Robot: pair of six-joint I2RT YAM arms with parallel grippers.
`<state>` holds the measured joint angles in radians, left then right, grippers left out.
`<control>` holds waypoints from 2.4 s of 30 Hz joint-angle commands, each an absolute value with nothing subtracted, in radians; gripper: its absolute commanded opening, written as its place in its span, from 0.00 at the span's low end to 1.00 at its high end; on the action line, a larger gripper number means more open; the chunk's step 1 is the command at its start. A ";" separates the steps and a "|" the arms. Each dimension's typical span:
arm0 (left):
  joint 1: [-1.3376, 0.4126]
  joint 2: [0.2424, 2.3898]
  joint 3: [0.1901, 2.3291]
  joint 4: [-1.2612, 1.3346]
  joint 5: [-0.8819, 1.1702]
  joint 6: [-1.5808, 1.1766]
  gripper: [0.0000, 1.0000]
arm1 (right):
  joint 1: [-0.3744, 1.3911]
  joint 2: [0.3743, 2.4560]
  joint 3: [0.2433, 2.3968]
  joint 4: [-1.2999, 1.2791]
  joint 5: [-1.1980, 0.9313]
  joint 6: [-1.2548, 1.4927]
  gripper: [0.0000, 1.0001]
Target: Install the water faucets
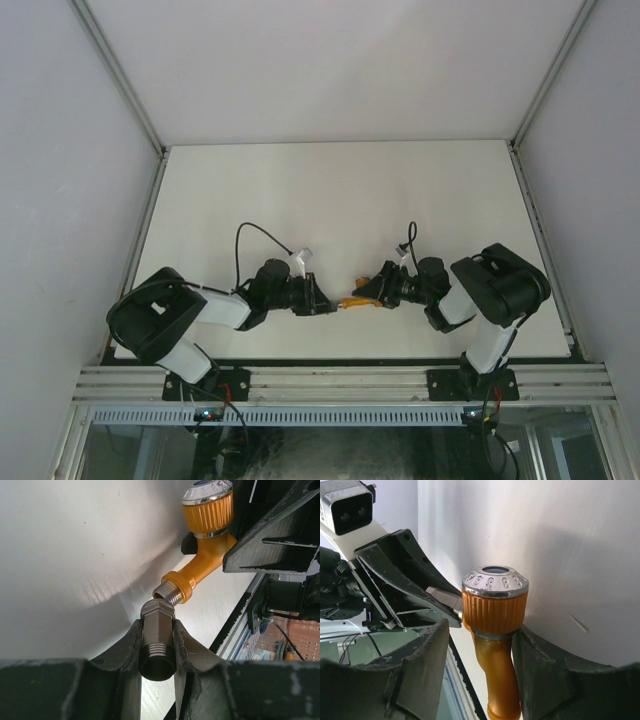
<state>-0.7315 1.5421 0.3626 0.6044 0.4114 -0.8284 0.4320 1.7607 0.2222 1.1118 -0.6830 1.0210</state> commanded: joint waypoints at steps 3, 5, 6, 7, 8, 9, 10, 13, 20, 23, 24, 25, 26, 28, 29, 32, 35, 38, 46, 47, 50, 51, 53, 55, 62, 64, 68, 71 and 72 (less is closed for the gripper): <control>-0.732 1.550 0.433 0.667 0.430 -0.840 0.00 | 0.439 1.788 0.254 1.247 -0.707 1.083 0.48; -0.732 1.551 0.435 0.661 0.430 -0.839 0.00 | 0.437 1.790 0.270 1.222 -0.704 1.081 0.46; -0.732 1.551 0.436 0.661 0.430 -0.838 0.01 | 0.436 1.791 0.278 1.208 -0.709 1.078 0.44; -0.732 1.549 0.437 0.661 0.428 -0.838 0.00 | 0.436 1.794 0.284 1.202 -0.711 1.074 0.41; -0.732 1.548 0.436 0.659 0.427 -0.837 0.00 | 0.436 1.797 0.286 1.201 -0.712 1.073 0.39; -0.732 1.545 0.438 0.654 0.424 -0.835 0.00 | 0.436 1.800 0.288 1.200 -0.713 1.072 0.36; -0.732 1.544 0.440 0.647 0.419 -0.832 0.00 | 0.435 1.803 0.290 1.198 -0.714 1.069 0.28; -0.730 1.540 0.443 0.625 0.408 -0.826 0.00 | 0.430 1.804 0.292 1.191 -0.714 1.061 0.19; -0.729 1.497 0.435 0.600 0.387 -0.822 0.00 | 0.434 1.736 0.242 1.145 -0.666 1.010 0.12; -0.729 1.451 0.421 0.600 0.384 -0.825 0.00 | 0.450 1.650 0.194 1.153 -0.606 0.955 0.00; -0.729 1.432 0.416 0.600 0.382 -0.825 0.00 | 0.462 1.614 0.182 1.144 -0.578 0.930 0.00; -0.729 1.410 0.410 0.600 0.375 -0.824 0.00 | 0.477 1.572 0.174 1.131 -0.545 0.894 0.00; -0.729 1.388 0.403 0.600 0.372 -0.824 0.00 | 0.489 1.533 0.169 1.110 -0.528 0.867 0.00; -0.729 1.338 0.388 0.601 0.366 -0.821 0.00 | 0.506 1.458 0.164 1.064 -0.499 0.810 0.00; -0.729 1.313 0.381 0.600 0.362 -0.821 0.00 | 0.514 1.425 0.159 1.048 -0.481 0.789 0.00; -0.729 1.237 0.356 0.599 0.344 -0.824 0.00 | 0.542 1.312 0.125 1.032 -0.418 0.703 0.00; -0.729 1.151 0.332 0.564 0.310 -0.827 0.00 | 0.602 1.174 0.136 0.846 -0.278 0.565 0.00; -0.729 1.091 0.317 0.512 0.273 -0.826 0.01 | 0.729 1.062 0.191 0.578 -0.022 0.423 0.00; -0.729 1.036 0.289 0.473 0.230 -0.834 0.00 | 0.958 1.098 0.195 0.488 0.338 0.363 0.00; -0.729 1.035 0.288 0.472 0.230 -0.836 0.00 | 0.975 1.120 0.195 0.498 0.350 0.367 0.00; -0.729 1.020 0.284 0.464 0.226 -0.839 0.00 | 1.021 1.147 0.198 0.500 0.379 0.386 0.00; -0.729 1.012 0.282 0.458 0.223 -0.838 0.00 | 1.031 1.147 0.199 0.486 0.386 0.395 0.00; -0.729 0.992 0.280 0.441 0.213 -0.835 0.00 | 1.037 1.140 0.198 0.441 0.375 0.414 0.00; -0.729 0.973 0.275 0.428 0.204 -0.833 0.00 | 1.037 1.126 0.201 0.374 0.346 0.451 0.00; -0.729 0.962 0.275 0.410 0.189 -0.827 0.00 | 1.046 1.054 0.202 0.163 0.296 0.552 0.02; -0.730 0.972 0.277 0.410 0.191 -0.825 0.00 | 1.050 1.047 0.202 0.132 0.285 0.562 0.02; -0.730 0.979 0.277 0.413 0.199 -0.828 0.00 | 1.059 1.034 0.190 0.112 0.292 0.577 0.00; -0.730 0.971 0.273 0.410 0.198 -0.828 0.00 | 1.061 1.020 0.192 0.076 0.274 0.587 0.00; -0.729 0.965 0.272 0.408 0.198 -0.828 0.00 | 1.062 1.012 0.188 0.072 0.270 0.591 0.00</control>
